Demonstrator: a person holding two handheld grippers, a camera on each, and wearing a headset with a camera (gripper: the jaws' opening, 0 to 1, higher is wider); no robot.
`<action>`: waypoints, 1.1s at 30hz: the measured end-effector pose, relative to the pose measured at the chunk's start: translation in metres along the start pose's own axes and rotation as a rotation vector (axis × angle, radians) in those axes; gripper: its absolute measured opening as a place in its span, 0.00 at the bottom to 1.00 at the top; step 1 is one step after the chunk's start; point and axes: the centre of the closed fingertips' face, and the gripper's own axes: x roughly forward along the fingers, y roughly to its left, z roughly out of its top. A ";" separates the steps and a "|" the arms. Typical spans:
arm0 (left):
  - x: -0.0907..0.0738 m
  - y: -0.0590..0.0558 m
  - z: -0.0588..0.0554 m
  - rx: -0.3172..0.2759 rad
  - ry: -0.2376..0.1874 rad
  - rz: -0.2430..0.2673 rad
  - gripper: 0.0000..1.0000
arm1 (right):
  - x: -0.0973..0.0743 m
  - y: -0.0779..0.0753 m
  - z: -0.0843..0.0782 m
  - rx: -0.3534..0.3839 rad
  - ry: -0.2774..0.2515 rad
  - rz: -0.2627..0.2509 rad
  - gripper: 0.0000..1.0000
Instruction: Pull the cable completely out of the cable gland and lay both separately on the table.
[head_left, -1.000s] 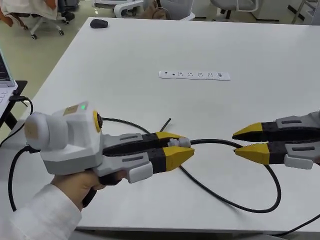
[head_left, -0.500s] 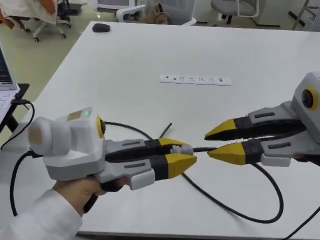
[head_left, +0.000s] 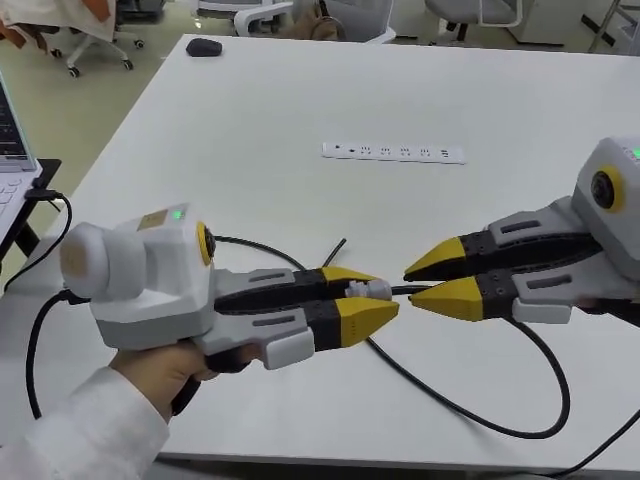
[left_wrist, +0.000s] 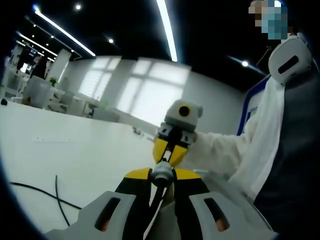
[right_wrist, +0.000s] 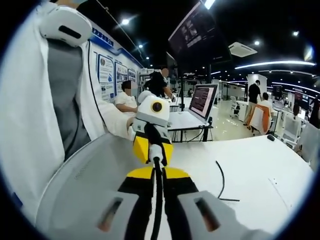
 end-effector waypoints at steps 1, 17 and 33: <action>0.000 0.000 0.000 0.000 -0.001 0.000 0.18 | 0.000 0.000 0.000 -0.005 0.002 -0.002 0.03; 0.001 -0.002 0.000 0.002 0.000 -0.004 0.18 | -0.003 -0.001 -0.001 -0.019 -0.006 -0.019 0.03; 0.000 0.005 -0.001 0.010 0.006 0.022 0.18 | -0.015 -0.008 -0.018 -0.019 0.037 -0.068 0.03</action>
